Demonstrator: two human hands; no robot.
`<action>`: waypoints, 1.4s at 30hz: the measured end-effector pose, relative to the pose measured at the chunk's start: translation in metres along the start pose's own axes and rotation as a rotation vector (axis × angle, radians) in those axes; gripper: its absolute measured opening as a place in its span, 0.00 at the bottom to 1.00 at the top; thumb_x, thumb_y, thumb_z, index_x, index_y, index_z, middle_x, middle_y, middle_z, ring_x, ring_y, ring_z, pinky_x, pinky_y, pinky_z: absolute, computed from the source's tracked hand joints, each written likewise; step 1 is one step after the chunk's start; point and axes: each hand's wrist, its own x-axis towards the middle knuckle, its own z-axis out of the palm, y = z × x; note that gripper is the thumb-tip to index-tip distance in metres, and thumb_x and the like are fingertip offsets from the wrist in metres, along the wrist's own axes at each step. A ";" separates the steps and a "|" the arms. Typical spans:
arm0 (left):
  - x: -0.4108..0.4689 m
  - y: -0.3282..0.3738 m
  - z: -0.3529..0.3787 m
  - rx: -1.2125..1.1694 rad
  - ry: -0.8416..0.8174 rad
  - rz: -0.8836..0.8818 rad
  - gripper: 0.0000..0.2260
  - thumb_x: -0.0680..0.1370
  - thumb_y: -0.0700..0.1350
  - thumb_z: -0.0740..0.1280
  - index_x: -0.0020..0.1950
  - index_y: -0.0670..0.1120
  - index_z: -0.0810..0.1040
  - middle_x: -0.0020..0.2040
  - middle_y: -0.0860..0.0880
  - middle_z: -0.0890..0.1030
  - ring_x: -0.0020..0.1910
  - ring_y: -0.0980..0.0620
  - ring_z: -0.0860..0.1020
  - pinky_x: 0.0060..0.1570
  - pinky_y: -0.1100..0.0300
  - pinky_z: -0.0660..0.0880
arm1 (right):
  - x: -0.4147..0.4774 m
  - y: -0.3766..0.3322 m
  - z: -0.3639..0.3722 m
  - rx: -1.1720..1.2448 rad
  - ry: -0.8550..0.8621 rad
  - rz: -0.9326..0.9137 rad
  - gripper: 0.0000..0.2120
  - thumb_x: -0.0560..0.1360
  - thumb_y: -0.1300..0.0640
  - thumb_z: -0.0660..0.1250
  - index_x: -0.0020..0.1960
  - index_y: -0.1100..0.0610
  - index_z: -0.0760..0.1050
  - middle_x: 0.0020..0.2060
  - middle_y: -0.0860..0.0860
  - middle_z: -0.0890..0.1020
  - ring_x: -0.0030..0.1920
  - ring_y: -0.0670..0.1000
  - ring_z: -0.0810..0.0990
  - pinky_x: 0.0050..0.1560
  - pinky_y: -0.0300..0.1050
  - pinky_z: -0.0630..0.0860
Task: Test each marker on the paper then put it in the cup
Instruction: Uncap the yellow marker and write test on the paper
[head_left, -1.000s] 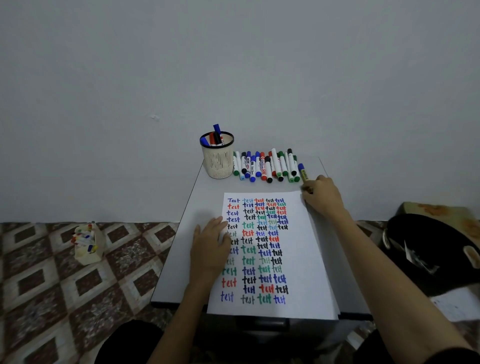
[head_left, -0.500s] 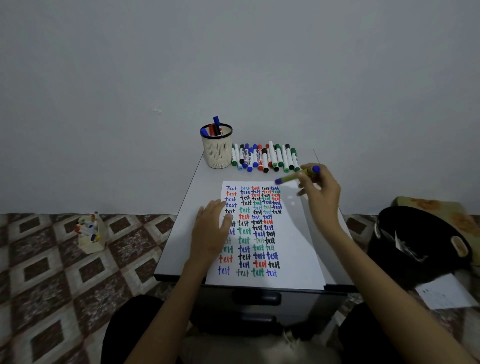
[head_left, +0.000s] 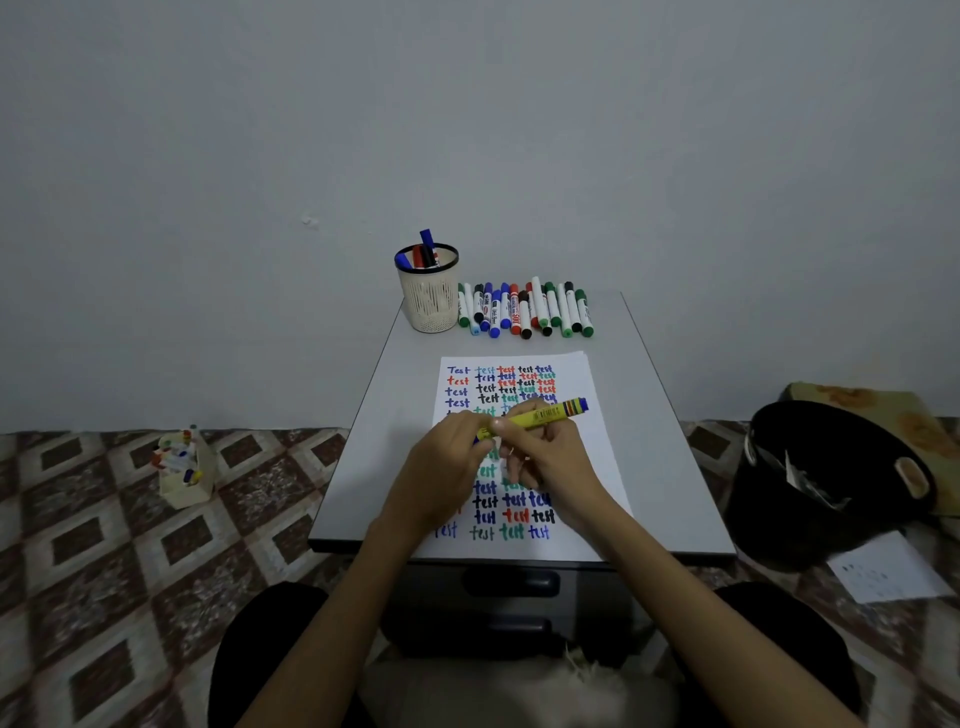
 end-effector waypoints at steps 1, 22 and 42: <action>0.000 -0.001 -0.001 -0.021 -0.022 0.013 0.13 0.81 0.46 0.55 0.56 0.40 0.73 0.46 0.44 0.78 0.43 0.51 0.76 0.41 0.58 0.76 | 0.001 0.000 0.001 -0.014 -0.002 0.002 0.13 0.75 0.57 0.71 0.46 0.67 0.72 0.28 0.58 0.77 0.21 0.51 0.72 0.21 0.37 0.61; -0.002 -0.011 -0.001 -0.086 -0.028 -0.032 0.19 0.80 0.58 0.54 0.55 0.45 0.74 0.32 0.48 0.78 0.24 0.56 0.73 0.24 0.65 0.71 | 0.014 -0.002 -0.002 0.020 -0.131 0.010 0.08 0.74 0.64 0.71 0.42 0.64 0.72 0.27 0.59 0.74 0.22 0.51 0.68 0.26 0.41 0.62; 0.002 -0.020 0.009 -0.044 -0.059 -0.112 0.18 0.73 0.35 0.59 0.62 0.40 0.74 0.50 0.46 0.78 0.49 0.51 0.73 0.49 0.59 0.72 | 0.059 -0.018 -0.052 -0.062 0.237 0.033 0.11 0.69 0.70 0.73 0.37 0.62 0.71 0.28 0.58 0.76 0.27 0.55 0.76 0.31 0.45 0.78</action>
